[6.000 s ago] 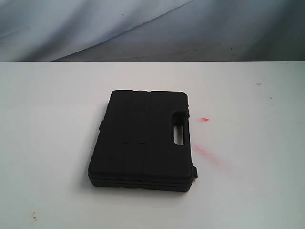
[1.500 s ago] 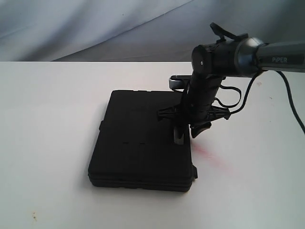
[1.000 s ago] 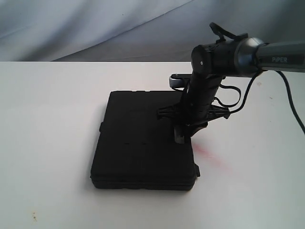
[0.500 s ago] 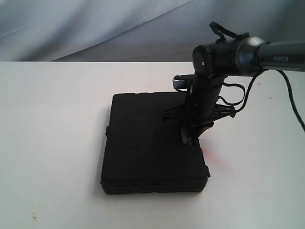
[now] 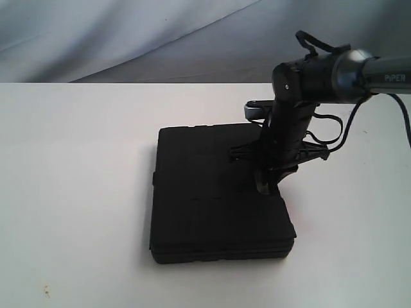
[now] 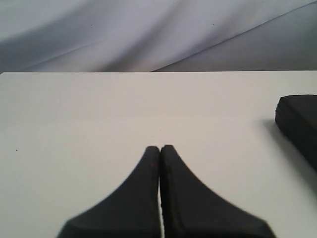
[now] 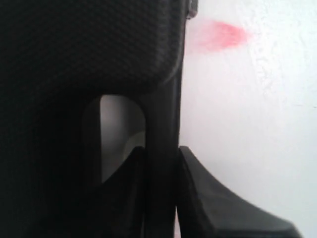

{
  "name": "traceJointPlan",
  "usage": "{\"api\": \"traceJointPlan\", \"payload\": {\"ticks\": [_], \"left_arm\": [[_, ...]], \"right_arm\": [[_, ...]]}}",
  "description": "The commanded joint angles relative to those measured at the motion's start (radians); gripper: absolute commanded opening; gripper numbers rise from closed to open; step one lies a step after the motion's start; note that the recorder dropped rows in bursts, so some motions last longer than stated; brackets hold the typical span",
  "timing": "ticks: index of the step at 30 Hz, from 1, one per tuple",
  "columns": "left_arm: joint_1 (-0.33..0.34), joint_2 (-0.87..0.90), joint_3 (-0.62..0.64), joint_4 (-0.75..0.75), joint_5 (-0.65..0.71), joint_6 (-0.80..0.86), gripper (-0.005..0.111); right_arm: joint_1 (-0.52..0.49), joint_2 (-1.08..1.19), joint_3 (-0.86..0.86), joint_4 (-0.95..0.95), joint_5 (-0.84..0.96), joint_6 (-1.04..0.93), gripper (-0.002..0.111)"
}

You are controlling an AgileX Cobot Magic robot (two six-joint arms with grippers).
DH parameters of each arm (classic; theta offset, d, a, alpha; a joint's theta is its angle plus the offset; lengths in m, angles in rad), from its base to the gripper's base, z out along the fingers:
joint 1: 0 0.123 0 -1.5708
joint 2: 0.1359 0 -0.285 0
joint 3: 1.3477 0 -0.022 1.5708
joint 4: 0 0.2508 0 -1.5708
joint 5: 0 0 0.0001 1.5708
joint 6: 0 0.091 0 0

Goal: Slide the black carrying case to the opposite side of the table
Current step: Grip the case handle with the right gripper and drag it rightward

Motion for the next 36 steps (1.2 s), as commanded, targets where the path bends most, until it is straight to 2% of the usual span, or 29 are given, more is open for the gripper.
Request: {"api": "traceJointPlan", "payload": {"ticks": [1,19,29,36], "left_arm": [[0.002,-0.004,0.005,0.000,-0.003,-0.005,0.000],[0.002,-0.004,0.005,0.000,-0.003,-0.003,0.000],[0.002,-0.004,0.005,0.000,-0.003,-0.005,0.000],[0.002,-0.004,0.005,0.000,-0.003,-0.004,0.000]], "right_arm": [[-0.059,-0.029,0.012,-0.053,0.046,-0.025,0.000],[-0.205,-0.052,0.020,-0.096,0.098,-0.083,0.000],[-0.285,-0.094,0.164,-0.096,-0.021,-0.108,0.000],[-0.294,-0.121,0.166,-0.130,-0.023,-0.128,0.000]]}}
